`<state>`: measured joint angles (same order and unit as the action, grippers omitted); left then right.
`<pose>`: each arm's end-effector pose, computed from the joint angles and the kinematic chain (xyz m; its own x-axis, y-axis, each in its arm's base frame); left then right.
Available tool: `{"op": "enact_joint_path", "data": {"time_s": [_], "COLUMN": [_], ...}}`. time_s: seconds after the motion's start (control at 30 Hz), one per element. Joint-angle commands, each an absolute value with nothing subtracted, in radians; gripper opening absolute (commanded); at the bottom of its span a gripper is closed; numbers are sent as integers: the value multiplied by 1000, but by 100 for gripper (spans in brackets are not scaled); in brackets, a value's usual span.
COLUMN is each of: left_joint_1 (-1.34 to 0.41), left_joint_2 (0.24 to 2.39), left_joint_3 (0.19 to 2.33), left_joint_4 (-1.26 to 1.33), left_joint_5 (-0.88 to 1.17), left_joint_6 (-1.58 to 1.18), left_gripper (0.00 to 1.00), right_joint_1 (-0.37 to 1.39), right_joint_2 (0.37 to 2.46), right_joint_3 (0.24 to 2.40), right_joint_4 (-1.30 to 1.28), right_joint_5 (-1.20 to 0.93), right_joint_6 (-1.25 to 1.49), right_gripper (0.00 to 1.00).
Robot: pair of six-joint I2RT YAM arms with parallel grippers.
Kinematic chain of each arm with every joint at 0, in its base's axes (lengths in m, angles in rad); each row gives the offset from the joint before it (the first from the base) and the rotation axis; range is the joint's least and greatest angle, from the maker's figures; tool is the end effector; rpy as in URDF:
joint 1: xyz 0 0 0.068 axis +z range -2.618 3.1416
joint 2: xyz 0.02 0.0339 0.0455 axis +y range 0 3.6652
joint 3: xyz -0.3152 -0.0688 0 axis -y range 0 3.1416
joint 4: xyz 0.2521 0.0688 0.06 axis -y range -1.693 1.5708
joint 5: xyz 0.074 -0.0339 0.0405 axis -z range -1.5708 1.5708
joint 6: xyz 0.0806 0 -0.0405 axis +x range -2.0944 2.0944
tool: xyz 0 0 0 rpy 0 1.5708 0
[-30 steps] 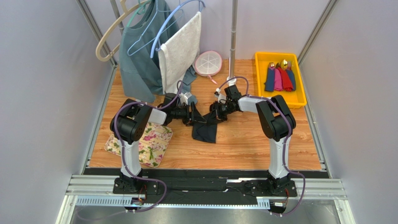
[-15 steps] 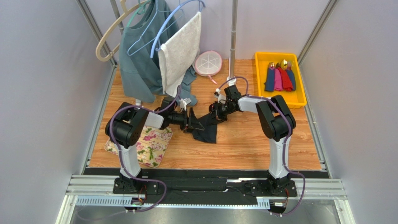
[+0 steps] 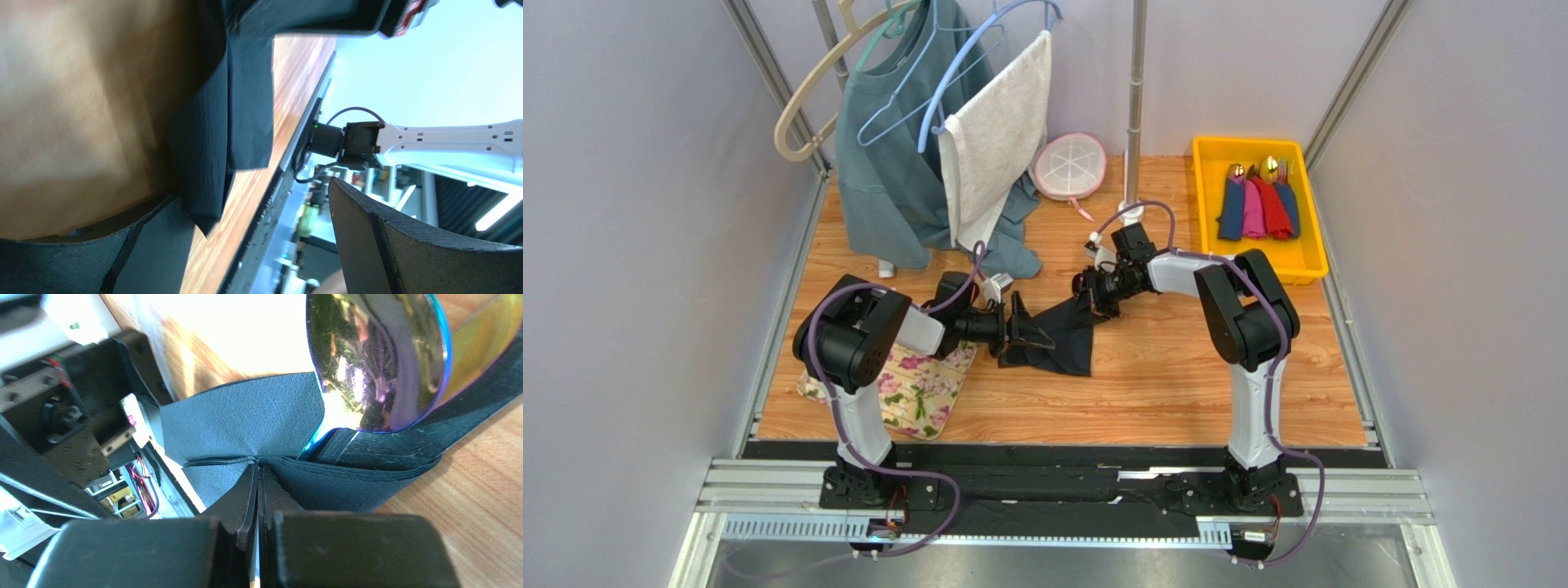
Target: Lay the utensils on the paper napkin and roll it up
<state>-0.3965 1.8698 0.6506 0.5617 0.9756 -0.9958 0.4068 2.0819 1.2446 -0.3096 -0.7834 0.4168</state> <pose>0.2974 -0.1969 0.1259 -0.9956 -0.0932 -0.0058 -0.0265 0.3417 -0.9394 0.3829 0.2269 0.1218 -0.9869 -0.1128 -0.1157 -0.1612 0.6360 0.7547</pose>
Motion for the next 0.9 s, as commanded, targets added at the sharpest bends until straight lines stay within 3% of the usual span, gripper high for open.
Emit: {"op": "enact_joint_path", "data": {"time_s": [0.0,0.27,0.5,0.67,0.8,0.87], "left_joint_1": [-408,-407,-407,-407,-413,-428], "left_joint_2": [1813,1801,1787,1793,1769,1755], "left_joint_3": [594,600,653,683,709,738], "left_joint_4": [624,722,706,634,557,516], "left_joint_5": [937,897,839,819,822,824], "left_joint_6": [-1029,-1077,-1034,-1005,-956,-927], "left_gripper": [85,81,67,47,14,7], "right_joint_1": [419,419,419,419,420,420], "right_joint_2": [2128,2118,2121,2120,2117,2118], "right_joint_3": [1244,1238,1235,1230,1227,1229], "right_joint_4": [-364,-365,-368,-368,-367,-365], "right_joint_5": [-701,-701,-699,-695,-686,-684], "right_joint_6": [379,373,365,367,368,371], "right_gripper": [0,0,0,0,0,0]}}
